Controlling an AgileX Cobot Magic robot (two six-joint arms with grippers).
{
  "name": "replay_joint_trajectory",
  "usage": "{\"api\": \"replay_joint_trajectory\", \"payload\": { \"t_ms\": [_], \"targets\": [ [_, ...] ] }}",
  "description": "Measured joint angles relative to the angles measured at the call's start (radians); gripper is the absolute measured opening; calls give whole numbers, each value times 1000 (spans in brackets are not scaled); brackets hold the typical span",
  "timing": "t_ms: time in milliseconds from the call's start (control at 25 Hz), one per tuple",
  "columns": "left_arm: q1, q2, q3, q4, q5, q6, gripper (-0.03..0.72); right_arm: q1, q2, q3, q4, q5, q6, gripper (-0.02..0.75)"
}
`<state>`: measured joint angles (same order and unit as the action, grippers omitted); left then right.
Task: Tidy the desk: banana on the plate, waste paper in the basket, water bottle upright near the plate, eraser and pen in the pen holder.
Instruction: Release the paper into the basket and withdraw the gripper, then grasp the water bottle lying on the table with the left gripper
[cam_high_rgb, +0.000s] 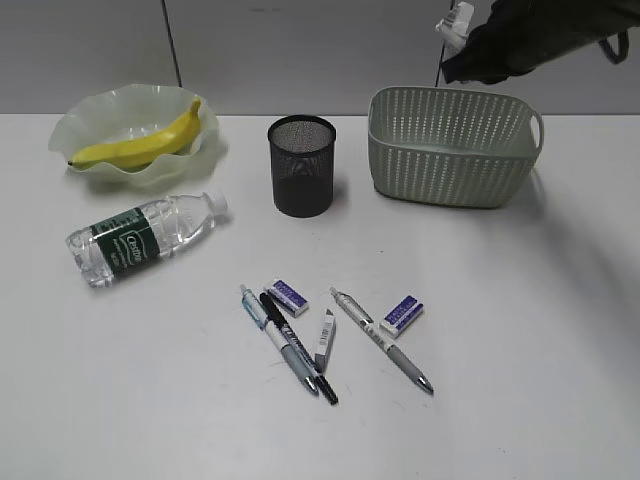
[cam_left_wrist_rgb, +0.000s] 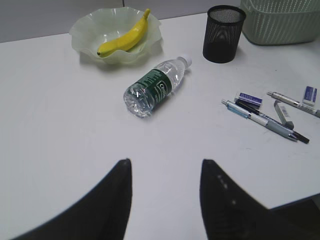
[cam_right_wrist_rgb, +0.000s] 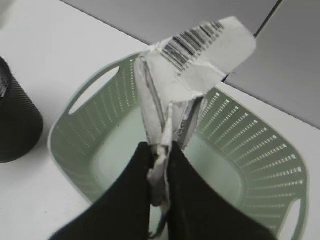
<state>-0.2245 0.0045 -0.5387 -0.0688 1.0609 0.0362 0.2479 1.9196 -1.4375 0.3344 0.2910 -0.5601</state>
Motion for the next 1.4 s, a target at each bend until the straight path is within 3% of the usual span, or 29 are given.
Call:
{"api": "replay_joint_trajectory", "payload": {
  "t_ms": [120,200,360,480,760,920,1120,1400],
  "targets": [
    [0,0,0,0,0,0,335,0,72,0,0,-60,0,90],
    [0,0,0,0,0,0,335,0,109,0,0,-81,5,177],
    [0,0,0,0,0,0,335,0,147,0,1,-106,75,430],
    [0,0,0,0,0,0,335,0,137,0,21,-103,105,526],
    [0,0,0,0,0,0,335,0,-16,0,28,169,187,552],
    [0,0,0,0,0,0,335,0,-112,-1,-76,354,351,553],
    [0,0,0,0,0,0,335,0,-197,6,-127,644,397,553],
    [0,0,0,0,0,0,335,0,-401,211,-164,797,464,553]
  ]
}}
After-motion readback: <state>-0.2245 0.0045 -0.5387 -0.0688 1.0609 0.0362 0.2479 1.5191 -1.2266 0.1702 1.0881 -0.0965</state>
